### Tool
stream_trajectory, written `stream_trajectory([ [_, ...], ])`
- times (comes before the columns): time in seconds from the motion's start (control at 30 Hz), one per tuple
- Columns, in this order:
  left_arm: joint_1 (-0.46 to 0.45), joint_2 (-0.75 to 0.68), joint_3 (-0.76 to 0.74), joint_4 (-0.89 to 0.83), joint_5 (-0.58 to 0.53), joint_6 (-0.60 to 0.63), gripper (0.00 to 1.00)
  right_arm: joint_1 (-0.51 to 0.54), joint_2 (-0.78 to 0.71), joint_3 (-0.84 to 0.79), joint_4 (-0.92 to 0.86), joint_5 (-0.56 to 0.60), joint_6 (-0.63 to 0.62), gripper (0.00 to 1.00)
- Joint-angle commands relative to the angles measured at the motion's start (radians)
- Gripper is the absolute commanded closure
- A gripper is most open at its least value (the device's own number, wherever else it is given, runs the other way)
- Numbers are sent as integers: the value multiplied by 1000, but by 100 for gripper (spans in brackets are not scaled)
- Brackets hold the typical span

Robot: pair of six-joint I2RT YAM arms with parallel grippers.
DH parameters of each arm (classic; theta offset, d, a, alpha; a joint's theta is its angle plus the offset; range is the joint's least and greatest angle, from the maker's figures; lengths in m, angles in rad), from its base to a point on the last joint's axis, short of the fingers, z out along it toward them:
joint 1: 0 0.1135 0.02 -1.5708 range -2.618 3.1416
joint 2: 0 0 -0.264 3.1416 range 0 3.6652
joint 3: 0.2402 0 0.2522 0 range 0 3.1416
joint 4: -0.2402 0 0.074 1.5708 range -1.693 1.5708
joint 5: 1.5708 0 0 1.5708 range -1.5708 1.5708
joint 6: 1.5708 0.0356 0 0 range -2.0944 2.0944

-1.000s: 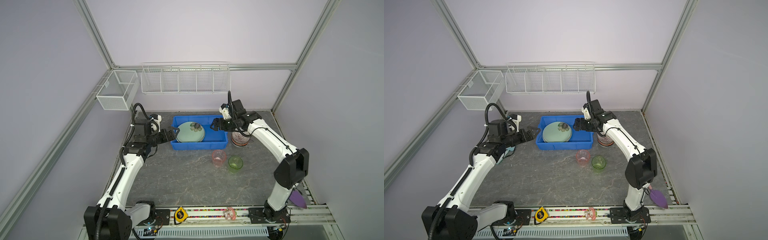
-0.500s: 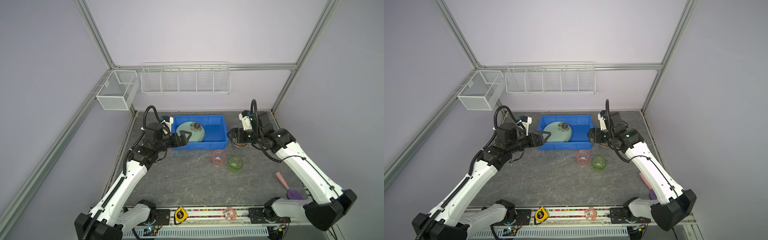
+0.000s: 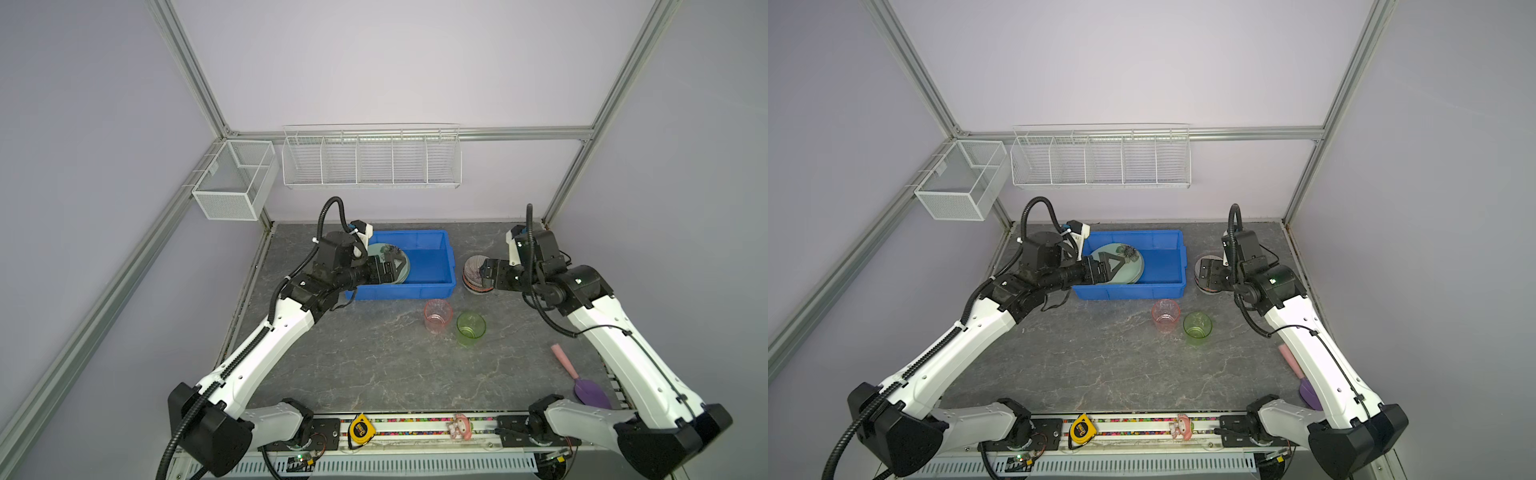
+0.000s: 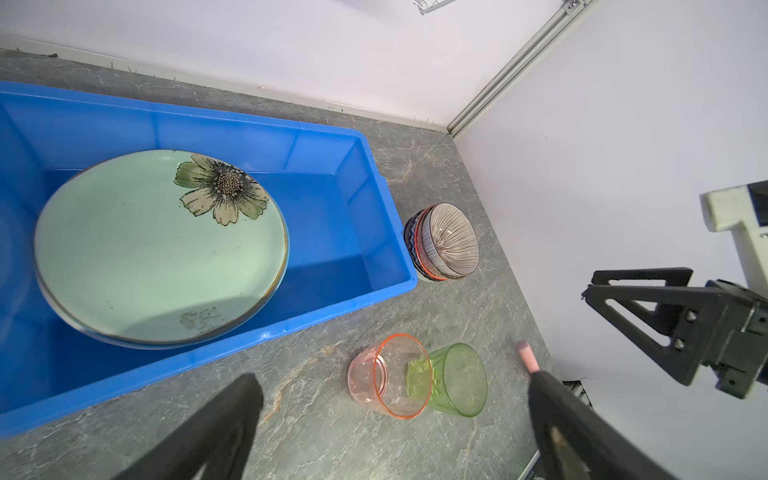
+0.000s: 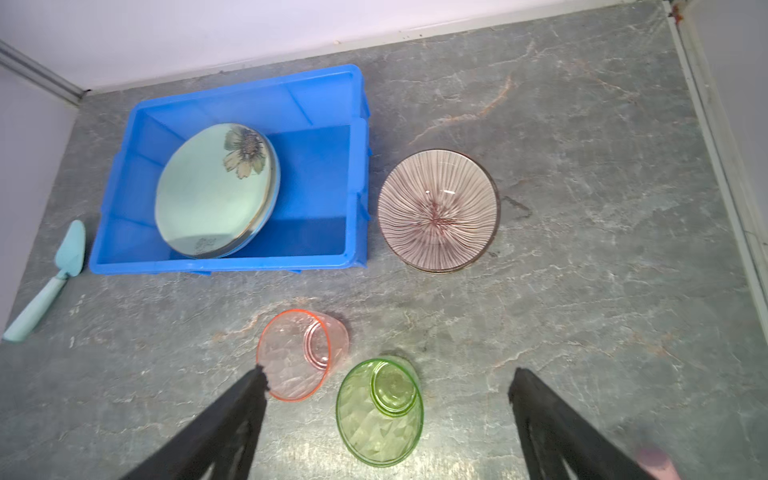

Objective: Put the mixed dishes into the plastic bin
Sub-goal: 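Move both grippers toward the stacked striped bowls beside the bin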

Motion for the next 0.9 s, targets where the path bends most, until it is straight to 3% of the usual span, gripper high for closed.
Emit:
stream_trajectory([
  [0.0, -2, 60, 50, 20, 5, 8, 0, -56, 31, 25, -46, 1, -4, 5],
  [0.2, -22, 207, 161, -18, -4, 23, 0, -170, 120, 42, -38, -165, -48, 4],
  [0.4, -133, 380, 379, -94, -109, 51, 0, -258, 178, 62, -45, -239, -65, 4],
  [0.6, -221, 576, 596, -152, -140, 3, 0, -312, 190, 56, -41, -260, -85, 2],
  [0.87, -297, 737, 765, -190, -154, -58, 0, -350, 191, 67, -45, -258, -127, 1],
])
